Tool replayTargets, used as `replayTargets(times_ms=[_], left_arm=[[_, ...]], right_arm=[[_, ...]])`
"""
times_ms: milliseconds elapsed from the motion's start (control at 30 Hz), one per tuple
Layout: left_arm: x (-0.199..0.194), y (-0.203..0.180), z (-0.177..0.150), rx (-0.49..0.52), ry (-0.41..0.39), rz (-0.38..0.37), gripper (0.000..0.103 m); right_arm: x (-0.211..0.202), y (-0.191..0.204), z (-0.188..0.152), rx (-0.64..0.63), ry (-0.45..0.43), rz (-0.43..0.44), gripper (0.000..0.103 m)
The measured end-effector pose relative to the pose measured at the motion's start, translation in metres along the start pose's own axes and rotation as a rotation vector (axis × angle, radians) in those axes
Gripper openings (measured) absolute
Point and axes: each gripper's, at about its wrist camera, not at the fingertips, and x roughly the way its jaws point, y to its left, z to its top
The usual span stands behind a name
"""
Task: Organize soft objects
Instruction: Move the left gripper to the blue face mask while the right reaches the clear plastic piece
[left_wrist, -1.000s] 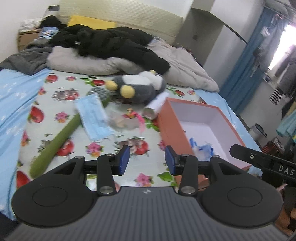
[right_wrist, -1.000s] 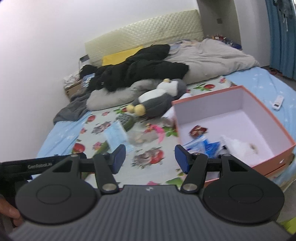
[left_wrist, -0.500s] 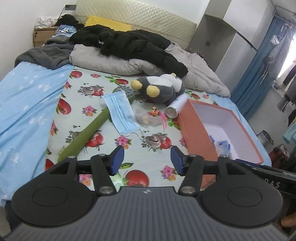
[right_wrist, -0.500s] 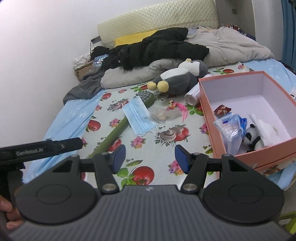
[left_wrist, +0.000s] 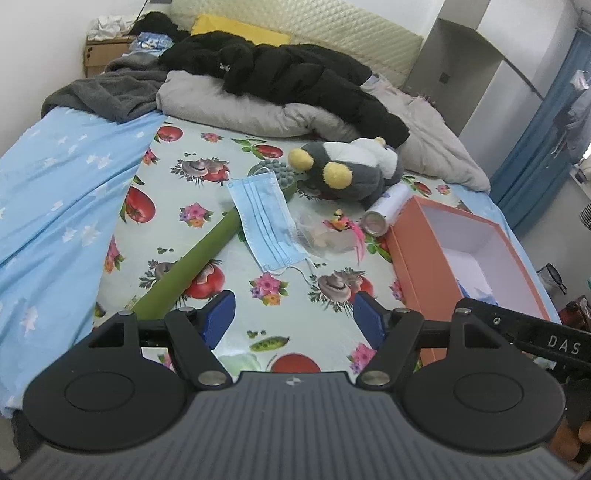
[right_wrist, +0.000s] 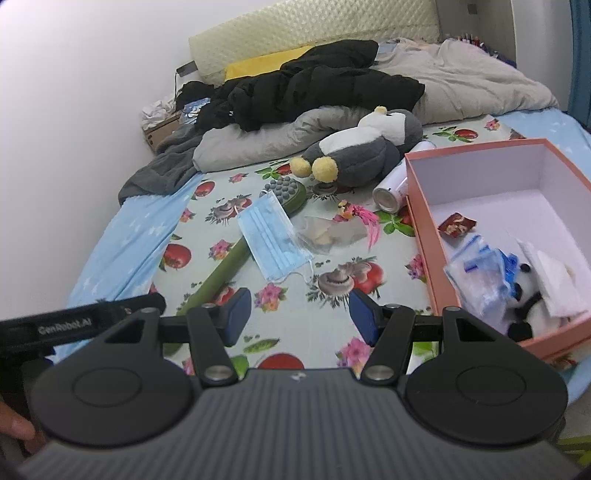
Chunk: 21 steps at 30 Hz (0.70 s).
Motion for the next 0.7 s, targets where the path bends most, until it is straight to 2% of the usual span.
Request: replayTargets(times_ms=[333, 700], left_arm=[[0.087, 0.021, 0.032, -0.028, 0.088, 0.036, 0.075], [0.199, 0.037, 0.04, -0.037, 0.197, 0.058, 0.074]], right_arm=[[0.075, -0.009, 0.032, 0.013, 0.084, 0.001, 0.061], [0.174, -0.033, 0.056, 0.066, 0.173, -0.023, 0.061]])
